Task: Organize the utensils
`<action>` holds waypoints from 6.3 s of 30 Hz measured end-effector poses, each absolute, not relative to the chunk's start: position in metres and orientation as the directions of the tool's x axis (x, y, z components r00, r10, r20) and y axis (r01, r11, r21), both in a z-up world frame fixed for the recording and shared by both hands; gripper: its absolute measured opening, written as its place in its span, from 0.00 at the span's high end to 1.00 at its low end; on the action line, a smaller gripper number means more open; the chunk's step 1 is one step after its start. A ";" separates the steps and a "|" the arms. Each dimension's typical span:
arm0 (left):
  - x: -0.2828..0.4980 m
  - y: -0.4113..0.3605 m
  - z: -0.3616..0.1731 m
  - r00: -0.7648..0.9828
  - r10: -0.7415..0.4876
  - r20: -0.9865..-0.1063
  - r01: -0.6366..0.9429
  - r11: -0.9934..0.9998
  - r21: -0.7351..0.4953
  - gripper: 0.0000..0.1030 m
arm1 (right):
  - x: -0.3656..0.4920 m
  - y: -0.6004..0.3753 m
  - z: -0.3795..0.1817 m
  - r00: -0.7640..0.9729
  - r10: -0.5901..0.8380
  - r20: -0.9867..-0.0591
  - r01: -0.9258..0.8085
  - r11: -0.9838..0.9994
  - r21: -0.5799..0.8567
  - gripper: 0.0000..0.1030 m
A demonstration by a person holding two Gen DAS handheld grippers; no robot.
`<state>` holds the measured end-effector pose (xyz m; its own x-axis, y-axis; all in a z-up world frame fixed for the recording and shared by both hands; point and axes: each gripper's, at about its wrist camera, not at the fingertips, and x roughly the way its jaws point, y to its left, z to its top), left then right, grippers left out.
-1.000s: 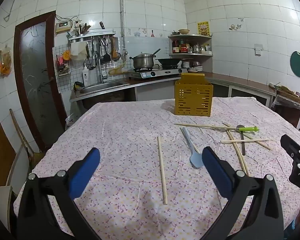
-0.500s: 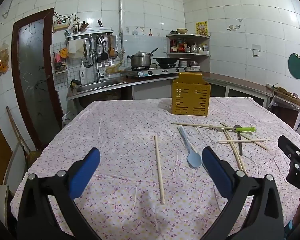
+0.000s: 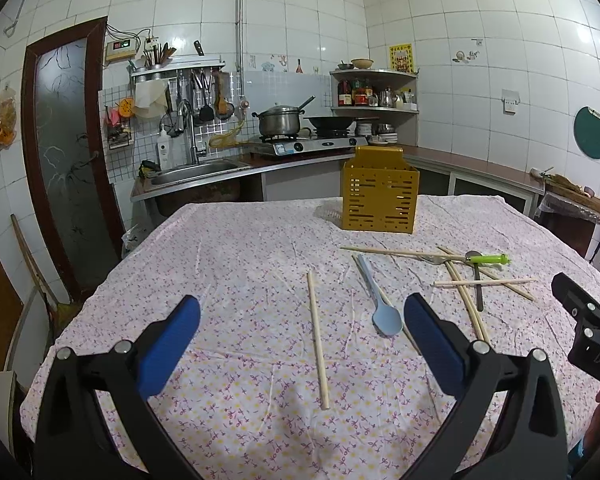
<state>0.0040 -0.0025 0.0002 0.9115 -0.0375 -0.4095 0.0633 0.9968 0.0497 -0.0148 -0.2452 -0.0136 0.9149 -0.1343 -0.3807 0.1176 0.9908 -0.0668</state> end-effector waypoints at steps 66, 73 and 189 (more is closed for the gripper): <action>0.009 -0.002 -0.002 0.923 -0.040 -0.383 0.059 0.998 0.038 0.03 | -0.012 -0.246 -0.013 0.918 -0.142 -0.370 0.133 0.990 -0.050 0.04; 0.010 0.001 -0.003 0.923 -0.036 -0.382 0.051 0.998 0.030 0.03 | -0.011 -0.248 -0.011 0.922 -0.137 -0.363 0.130 0.991 -0.045 0.04; 0.264 -0.006 -0.098 0.484 -0.095 -0.870 0.165 0.986 -0.016 0.81 | 0.282 -0.284 -0.109 0.410 0.075 -0.909 0.009 0.996 0.086 0.92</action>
